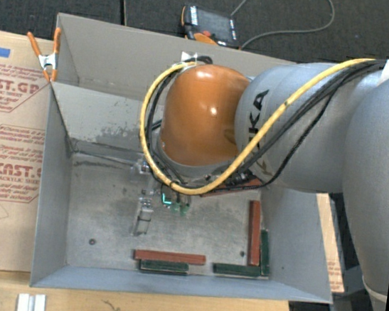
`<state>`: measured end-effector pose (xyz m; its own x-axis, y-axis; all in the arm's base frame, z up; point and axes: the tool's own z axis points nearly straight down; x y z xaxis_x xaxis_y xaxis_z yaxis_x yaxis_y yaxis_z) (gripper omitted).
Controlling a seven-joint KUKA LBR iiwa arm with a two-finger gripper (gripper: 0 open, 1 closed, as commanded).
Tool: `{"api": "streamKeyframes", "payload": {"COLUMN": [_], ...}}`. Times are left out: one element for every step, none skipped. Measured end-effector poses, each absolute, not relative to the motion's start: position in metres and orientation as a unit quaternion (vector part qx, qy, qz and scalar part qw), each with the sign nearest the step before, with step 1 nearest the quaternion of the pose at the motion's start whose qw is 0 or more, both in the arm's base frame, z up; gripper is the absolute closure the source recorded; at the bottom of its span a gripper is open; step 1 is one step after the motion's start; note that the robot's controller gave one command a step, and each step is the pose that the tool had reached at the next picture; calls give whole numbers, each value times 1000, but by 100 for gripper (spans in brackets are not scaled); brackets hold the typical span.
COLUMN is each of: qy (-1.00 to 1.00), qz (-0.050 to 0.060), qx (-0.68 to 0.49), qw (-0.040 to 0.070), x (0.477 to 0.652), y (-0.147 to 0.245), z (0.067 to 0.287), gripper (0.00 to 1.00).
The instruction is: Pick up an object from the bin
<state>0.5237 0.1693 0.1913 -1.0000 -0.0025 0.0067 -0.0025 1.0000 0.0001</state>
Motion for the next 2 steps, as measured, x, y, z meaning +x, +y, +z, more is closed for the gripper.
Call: {"api": "streamKeyframes", "payload": {"qy": [-999,-994], "qz": [1,-1], "qx": [53,113], "qw": [5,-3], "x": [494,486], "y": [116,105], "z": [90,70], "gripper": [0,0]}}
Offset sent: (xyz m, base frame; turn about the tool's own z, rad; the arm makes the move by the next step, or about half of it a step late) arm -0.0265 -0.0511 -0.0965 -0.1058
